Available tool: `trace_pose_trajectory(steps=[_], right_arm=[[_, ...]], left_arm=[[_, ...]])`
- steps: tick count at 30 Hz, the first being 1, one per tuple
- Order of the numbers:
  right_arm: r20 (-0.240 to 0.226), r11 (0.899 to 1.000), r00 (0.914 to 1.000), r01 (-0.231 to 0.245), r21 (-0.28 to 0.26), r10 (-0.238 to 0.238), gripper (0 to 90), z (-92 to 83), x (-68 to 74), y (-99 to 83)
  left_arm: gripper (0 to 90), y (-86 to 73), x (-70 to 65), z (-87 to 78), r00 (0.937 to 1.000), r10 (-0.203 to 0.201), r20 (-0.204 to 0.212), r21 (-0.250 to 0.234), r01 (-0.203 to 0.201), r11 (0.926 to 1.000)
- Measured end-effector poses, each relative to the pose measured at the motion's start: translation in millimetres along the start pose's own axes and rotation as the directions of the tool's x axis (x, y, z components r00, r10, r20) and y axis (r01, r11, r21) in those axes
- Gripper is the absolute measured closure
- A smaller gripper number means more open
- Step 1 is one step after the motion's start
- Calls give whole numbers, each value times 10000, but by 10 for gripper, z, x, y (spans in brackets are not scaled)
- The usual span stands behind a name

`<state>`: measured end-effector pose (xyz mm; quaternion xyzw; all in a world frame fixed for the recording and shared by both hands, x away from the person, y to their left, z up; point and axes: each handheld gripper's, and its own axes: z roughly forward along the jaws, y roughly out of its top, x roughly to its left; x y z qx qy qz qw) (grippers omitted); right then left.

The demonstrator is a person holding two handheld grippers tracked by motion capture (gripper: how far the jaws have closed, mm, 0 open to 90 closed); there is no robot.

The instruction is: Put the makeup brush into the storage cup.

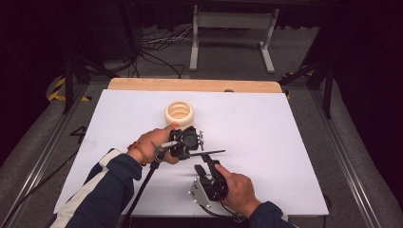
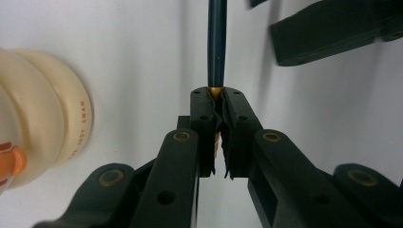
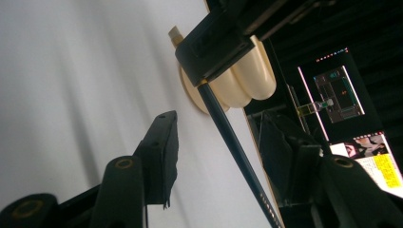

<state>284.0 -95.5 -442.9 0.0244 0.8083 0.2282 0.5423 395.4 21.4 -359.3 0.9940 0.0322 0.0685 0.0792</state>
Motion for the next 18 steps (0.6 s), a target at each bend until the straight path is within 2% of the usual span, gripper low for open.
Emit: trace_pose_trajectory(steps=[1, 2, 4, 8, 11, 12, 14, 16, 18], right_arm=[[-39, 9999, 10000, 80, 94, -80, 532, 26, 20, 12], [1, 9986, 9990, 441, 303, -441, 557, 48, 27, 18], [122, 9981, 9987, 482, 387, -487, 575, 85, 47, 35], [344, 9957, 9967, 709, 590, -730, 584, 132, 59, 70], [218, 9936, 9967, 762, 836, -783, 636, 175, 81, 77], [218, 9913, 9945, 1005, 852, -1027, 655, 183, 73, 76], [128, 9903, 9940, 1070, 883, -1085, 681, 189, 105, 88], [233, 9836, 9880, 1495, 1009, -1525, 735, 200, 102, 101], [125, 9853, 9900, 1387, 1001, -1407, 762, 214, 101, 106]], left_arm=[[841, 7, -8, -6, 10000, 36, 42, 32, -36, 10000], [840, 13, -21, -4, 9999, 145, 75, -5, -145, 9999], [841, 23, -41, -2, 10000, 99, 3, 73, -99, 9999], [841, 44, -46, 10, 9998, 123, 127, 121, -124, 9998], [840, 62, -55, 26, 9998, 150, 91, 117, -151, 9998], [840, 70, -57, 33, 9997, 199, 108, 168, -200, 9997], [840, 90, -67, 45, 9998, 167, 92, 252, -169, 9995], [840, 108, -75, 62, 9996, 265, 123, 277, -268, 9993], [840, 121, -84, 74, 9995, 274, 133, 280, -277, 9992]])
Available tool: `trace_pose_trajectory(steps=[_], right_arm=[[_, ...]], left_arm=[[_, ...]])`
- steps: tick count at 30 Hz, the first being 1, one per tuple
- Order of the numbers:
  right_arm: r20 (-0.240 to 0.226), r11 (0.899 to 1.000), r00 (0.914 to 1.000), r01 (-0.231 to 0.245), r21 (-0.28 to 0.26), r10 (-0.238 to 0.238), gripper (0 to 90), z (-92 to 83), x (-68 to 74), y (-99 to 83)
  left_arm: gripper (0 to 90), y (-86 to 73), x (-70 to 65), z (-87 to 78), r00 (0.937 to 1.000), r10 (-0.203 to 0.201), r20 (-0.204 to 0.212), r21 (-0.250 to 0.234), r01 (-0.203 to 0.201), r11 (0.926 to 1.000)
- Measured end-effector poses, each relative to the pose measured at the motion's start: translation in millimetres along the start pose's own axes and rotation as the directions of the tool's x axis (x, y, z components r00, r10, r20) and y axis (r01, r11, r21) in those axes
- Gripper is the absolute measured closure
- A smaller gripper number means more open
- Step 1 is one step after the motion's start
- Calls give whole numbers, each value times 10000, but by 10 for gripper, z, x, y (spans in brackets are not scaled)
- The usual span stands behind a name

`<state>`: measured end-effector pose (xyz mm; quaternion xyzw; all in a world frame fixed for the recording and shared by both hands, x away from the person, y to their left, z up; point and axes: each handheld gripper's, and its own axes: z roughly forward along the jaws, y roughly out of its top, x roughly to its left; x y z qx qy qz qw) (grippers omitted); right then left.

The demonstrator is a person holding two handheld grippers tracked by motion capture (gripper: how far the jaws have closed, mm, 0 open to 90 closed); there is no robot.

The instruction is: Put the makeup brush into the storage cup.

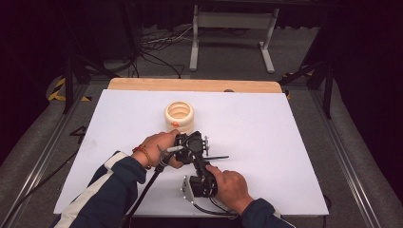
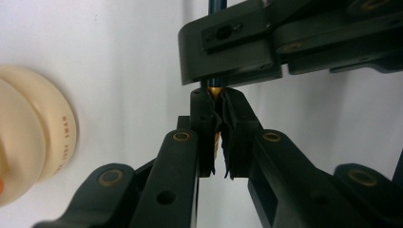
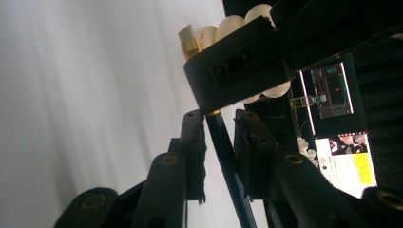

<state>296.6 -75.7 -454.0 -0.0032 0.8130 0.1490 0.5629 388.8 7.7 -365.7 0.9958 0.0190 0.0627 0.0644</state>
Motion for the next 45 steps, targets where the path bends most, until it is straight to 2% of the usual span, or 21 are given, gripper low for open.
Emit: trace_pose_trajectory(steps=[9, 16, 18, 21, 23, 24, 25, 27, 28, 29, 30, 33, 34, 36, 38, 39, 40, 41, 42, 44, 45], right_arm=[[-170, 9992, 9991, 384, 147, -382, 817, 14, 24, 10], [-215, 9993, 9995, 248, 279, -242, 839, 11, 4, -14], [-270, 9994, 9994, 204, 269, -196, 839, 13, -4, -21], [-406, 9996, 9992, 38, 269, -27, 839, 14, -30, -60], [-406, 9997, 9991, -70, 215, 78, 839, 13, -35, -67], [-407, 9995, 9987, -292, 125, 297, 838, 12, -66, -92], [-415, 9992, 9984, -394, 83, 397, 838, 9, -80, -103], [-634, 9954, 9933, -958, 85, 962, 838, 3, -112, -138], [-805, 9918, 9886, -1280, -28, 1273, 839, 0, -133, -161], [-846, 9879, 9845, -1550, -86, 1537, 838, 1, -151, -184], [-937, 9845, 9803, -1755, -68, 1741, 838, -8, -179, -212], [-924, 9768, 9731, -2134, -167, 2110, 839, -20, -219, -249], [-973, 9700, 9664, -2415, -270, 2378, 838, -32, -270, -288], [-1053, 9595, 9557, -2796, -330, 2749, 838, -45, -312, -321], [-1183, 9493, 9449, -3117, -405, 3052, 838, -51, -369, -365], [-1260, 9422, 9374, -3321, -440, 3246, 838, -55, -389, -385], [-1260, 9422, 9374, -3321, -440, 3246, 838, -55, -389, -385], [-1373, 9354, 9301, -3500, -493, 3408, 838, -58, -416, -404], [-1488, 9314, 9251, -3603, -524, 3495, 838, -64, -427, -411], [-1688, 9128, 9064, -4027, -677, 3874, 838, -71, -460, -431], [-1825, 9055, 8978, -4186, -704, 4008, 838, -70, -474, -440]], left_arm=[[837, 25, -14, 10, 9999, 156, -39, 173, -155, 9997], [802, -41, -9, -53, 9998, 31, -175, -568, -41, 9984], [745, -120, 9, -121, 9982, -199, -559, -1132, 135, 9935], [570, -280, -31, -209, 9935, -529, -1008, -2143, 302, 9763], [537, -392, -90, -258, 9837, -894, -1562, -2559, 471, 9656], [442, -451, -122, -278, 9769, -1058, -1857, -2813, 503, 9583], [407, -565, -163, -307, 9633, -1654, -2115, -3450, 847, 9348], [357, -707, -202, -330, 9433, -2234, -2456, -4049, 1095, 9078], [294, -779, -225, -331, 9259, -2592, -2748, -4347, 1208, 8925], [239, -873, -252, -323, 9090, -3116, -2768, -4774, 1514, 8655], [233, -873, -252, -323, 9090, -3116, -2768, -4774, 1514, 8655], [185, -1107, -326, -290, 8888, -3568, -2875, -5469, 1535, 8230], [152, -1238, -353, -253, 8839, -3858, -2643, -5751, 1767, 7988], [133, -1381, -386, -206, 8746, -4087, -2607, -6032, 1830, 7763], [125, -1536, -409, -147, 8612, -4436, -2481, -6410, 1974, 7417], [110, -1536, -409, -147, 8612, -4436, -2481, -6410, 1974, 7417], [110, -1616, -420, -110, 8519, -4685, -2340, -6577, 2162, 7216], [101, -1664, -427, -89, 8461, -4790, -2339, -6649, 2203, 7138], [98, -1766, -449, -52, 8368, -4969, -2299, -6885, 2210, 6907], [90, -1858, -465, -15, 8308, -5143, -2126, -7075, 2322, 6675], [90, -1947, -491, 19, 8199, -5327, -2101, -7229, 2365, 6492]])
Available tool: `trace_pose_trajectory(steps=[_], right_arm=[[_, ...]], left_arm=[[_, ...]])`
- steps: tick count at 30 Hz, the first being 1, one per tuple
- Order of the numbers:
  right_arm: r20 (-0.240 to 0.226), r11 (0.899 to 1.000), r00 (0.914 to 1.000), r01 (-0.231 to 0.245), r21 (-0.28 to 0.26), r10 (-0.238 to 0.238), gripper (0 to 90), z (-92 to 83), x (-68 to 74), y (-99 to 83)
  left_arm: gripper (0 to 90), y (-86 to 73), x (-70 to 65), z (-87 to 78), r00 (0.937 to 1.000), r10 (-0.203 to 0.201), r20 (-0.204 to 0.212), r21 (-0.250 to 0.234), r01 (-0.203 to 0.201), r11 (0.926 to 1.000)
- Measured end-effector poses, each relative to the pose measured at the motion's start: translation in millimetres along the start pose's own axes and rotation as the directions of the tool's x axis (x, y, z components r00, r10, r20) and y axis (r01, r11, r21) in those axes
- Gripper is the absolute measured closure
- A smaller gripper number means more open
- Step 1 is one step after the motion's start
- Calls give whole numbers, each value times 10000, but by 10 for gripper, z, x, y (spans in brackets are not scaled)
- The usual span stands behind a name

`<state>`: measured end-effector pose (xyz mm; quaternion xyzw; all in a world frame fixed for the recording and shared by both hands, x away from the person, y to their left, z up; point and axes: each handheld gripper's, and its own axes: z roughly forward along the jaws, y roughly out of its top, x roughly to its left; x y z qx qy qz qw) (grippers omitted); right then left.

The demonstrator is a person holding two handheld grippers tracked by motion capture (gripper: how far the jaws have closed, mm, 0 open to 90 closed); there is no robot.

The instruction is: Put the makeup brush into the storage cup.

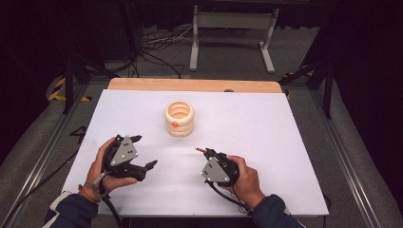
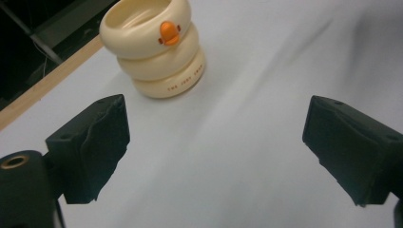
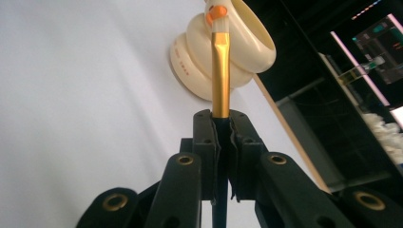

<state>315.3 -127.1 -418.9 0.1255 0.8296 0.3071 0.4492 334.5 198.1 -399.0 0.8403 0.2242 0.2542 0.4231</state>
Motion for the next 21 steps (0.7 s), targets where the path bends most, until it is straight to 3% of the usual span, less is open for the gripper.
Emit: trace_pose_trajectory(steps=[4, 7, 9, 10, 12, 13, 15, 17, 19, 20, 21], right_arm=[[-687, 9935, 9924, -1050, -436, 1018, 838, -6, -103, -30], [-1353, 9756, 9712, -2070, -726, 1960, 838, -22, -190, -58], [-1697, 9586, 9530, -2692, -933, 2511, 838, -28, -260, -73], [-1697, 9586, 9530, -2692, -933, 2511, 838, -28, -260, -73], [-1989, 9386, 9324, -3271, -1098, 3017, 838, -28, -325, -88], [-2024, 9290, 9258, -3479, -1262, 3192, 838, -30, -351, -98], [-2079, 9159, 9192, -3691, -1579, 3345, 838, -34, -383, -111], [-2108, 9124, 9154, -3780, -1571, 3429, 838, -22, -401, -115], [-2274, 9004, 9020, -4059, -1566, 3671, 838, 0, -429, -126], [-2320, 8961, 8974, -4153, -1567, 3753, 838, 11, -444, -129], [-2320, 8961, 8974, -4153, -1567, 3753, 838, 11, -444, -129]], left_arm=[[98, -215, 2, -65, 9989, -361, -313, 197, 367, 9991], [91, -372, -50, -126, 9985, -462, -310, 270, 470, 9985], [83, -465, -83, -177, 9975, -658, -246, 234, 664, 9975], [82, -465, -83, -177, 9975, -658, -246, 234, 664, 9975], [80, -568, -110, -212, 9938, -996, -495, 363, 1014, 9942], [69, -610, -123, -228, 9922, -1029, -700, 369, 1056, 9937], [63, -688, -115, -276, 9850, -1629, -573, 26, 1633, 9866], [57, -716, -98, -313, 9809, -1857, -586, -254, 1845, 9825], [58, -732, -56, -326, 9756, -2162, -380, -563, 2139, 9752], [58, -745, -19, -306, 9697, -2421, -318, -582, 2401, 9690], [59, -745, -19, -306, 9697, -2421, -318, -582, 2401, 9690]])
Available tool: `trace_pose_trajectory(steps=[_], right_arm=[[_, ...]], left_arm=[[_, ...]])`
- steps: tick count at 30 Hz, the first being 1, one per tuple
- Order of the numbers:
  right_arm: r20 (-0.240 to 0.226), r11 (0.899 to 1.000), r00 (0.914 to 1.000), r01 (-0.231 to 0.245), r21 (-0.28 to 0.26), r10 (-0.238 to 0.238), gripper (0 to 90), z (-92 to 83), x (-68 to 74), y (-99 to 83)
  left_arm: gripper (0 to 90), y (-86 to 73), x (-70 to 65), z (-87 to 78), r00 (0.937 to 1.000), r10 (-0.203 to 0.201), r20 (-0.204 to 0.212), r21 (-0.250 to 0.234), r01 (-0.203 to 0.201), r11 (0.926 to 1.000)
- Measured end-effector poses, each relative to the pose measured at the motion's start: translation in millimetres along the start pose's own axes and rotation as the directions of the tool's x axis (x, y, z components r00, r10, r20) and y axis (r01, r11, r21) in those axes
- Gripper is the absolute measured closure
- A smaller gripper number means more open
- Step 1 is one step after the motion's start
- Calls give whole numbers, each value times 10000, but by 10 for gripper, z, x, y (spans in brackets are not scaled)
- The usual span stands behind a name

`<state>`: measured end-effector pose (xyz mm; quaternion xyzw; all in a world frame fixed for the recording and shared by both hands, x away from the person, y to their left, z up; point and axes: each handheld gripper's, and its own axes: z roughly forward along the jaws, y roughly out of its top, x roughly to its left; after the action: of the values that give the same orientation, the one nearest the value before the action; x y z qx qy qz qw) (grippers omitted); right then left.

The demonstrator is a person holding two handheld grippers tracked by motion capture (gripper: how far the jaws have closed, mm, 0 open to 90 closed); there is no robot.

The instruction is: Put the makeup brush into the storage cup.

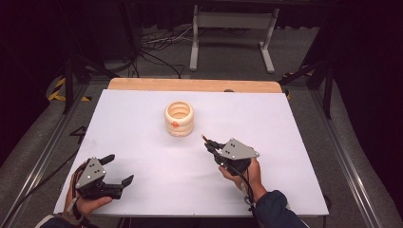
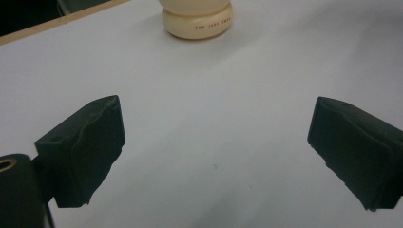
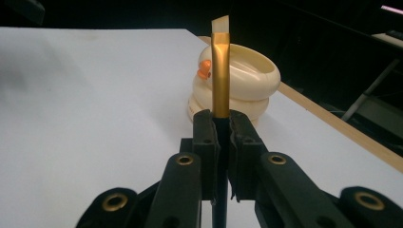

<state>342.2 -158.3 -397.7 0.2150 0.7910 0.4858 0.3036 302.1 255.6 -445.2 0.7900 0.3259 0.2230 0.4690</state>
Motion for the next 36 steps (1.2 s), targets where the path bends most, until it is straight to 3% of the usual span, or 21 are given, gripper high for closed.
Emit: trace_pose_trajectory(steps=[3, 6, 8, 10, 15, 17, 20, 25, 29, 31, 36], right_arm=[[-206, 9973, 9975, -682, -267, 677, 838, 69, -90, 29], [-363, 9949, 9950, -944, -347, 932, 838, 93, -122, 45], [-442, 9914, 9920, -1203, -513, 1181, 838, 116, -165, 85], [-513, 9884, 9900, -1346, -705, 1311, 839, 143, -210, 147], [-617, 9861, 9887, -1420, -861, 1370, 839, 200, -251, 246], [-662, 9855, 9884, -1422, -929, 1364, 839, 230, -265, 292], [-698, 9821, 9869, -1526, -1099, 1456, 838, 282, -302, 370], [-788, 9725, 9813, -1852, -1414, 1754, 839, 342, -368, 503], [-877, 9706, 9811, -1846, -1543, 1726, 838, 388, -382, 595], [-995, 9685, 9805, -1842, -1676, 1693, 839, 419, -387, 660], [-1062, 9683, 9809, -1796, -1736, 1629, 839, 485, -409, 741]], left_arm=[[64, -30, 64, 68, 9995, 93, -315, 389, -81, 9992], [69, -32, 79, 63, 9993, -24, -364, 291, 35, 9996], [73, -22, 81, 63, 9976, -136, -678, 396, 164, 9991], [76, -23, 81, 57, 9978, -166, -641, 360, 189, 9992], [74, -10, 68, 48, 9988, -87, -478, 29, 88, 10000], [72, -11, 61, 89, 9987, 212, -463, 140, -205, 9997], [75, -8, 64, 115, 9992, 232, -336, 51, -230, 9997], [76, -1, 48, 101, 9987, 331, -395, -2, -331, 9995], [80, 2, 50, 97, 9985, 371, -402, 19, -370, 9993], [79, 4, 55, 97, 9970, 486, -594, 176, -476, 9987], [78, -2, 82, 68, 9978, 334, -578, 45, -332, 9994]])
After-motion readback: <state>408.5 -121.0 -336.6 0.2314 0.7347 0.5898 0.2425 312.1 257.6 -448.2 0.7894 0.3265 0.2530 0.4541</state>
